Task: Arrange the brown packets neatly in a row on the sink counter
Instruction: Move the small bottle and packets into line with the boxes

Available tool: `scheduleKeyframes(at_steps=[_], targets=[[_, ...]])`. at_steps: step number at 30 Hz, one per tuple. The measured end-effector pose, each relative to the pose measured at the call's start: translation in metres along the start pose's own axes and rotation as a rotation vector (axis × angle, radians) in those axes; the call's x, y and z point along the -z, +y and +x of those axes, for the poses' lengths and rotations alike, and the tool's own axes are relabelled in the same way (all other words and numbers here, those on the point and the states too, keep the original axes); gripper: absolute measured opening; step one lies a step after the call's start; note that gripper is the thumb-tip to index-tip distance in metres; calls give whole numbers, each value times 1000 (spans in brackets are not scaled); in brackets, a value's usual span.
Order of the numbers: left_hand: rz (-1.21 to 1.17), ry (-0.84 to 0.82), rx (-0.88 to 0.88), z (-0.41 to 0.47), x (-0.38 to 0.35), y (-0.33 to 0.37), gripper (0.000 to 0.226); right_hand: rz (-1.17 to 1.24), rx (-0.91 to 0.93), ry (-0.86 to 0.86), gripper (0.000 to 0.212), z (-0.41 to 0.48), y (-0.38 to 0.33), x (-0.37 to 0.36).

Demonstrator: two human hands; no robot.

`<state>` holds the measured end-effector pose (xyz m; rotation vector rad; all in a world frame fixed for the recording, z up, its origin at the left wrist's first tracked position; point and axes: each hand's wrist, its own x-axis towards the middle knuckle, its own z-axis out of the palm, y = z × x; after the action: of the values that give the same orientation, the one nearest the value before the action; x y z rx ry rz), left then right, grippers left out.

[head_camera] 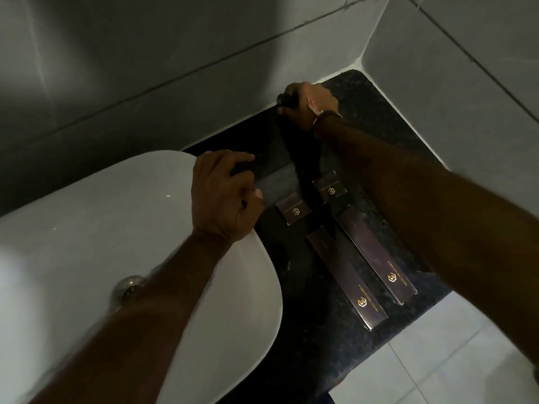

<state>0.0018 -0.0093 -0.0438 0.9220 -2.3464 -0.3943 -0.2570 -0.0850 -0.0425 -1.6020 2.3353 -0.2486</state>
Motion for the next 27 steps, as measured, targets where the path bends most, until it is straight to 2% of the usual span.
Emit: scheduleKeyframes(at_steps=[5, 11, 21, 25, 27], targets=[[-11, 18, 3, 1, -2, 1, 36, -88, 65, -178, 46, -49, 56, 28], [-22, 11, 19, 0, -1, 1, 35, -120, 14, -219, 37, -117, 109, 43], [-14, -4, 17, 1, 1, 3, 32, -173, 22, -154, 39, -135, 118, 35], [-36, 5, 24, 1, -1, 3, 35, -279, 35, -167, 60, -139, 112, 40], [-43, 14, 21, 0, -3, 2, 37, -294, 18, -46, 73, -137, 109, 51]])
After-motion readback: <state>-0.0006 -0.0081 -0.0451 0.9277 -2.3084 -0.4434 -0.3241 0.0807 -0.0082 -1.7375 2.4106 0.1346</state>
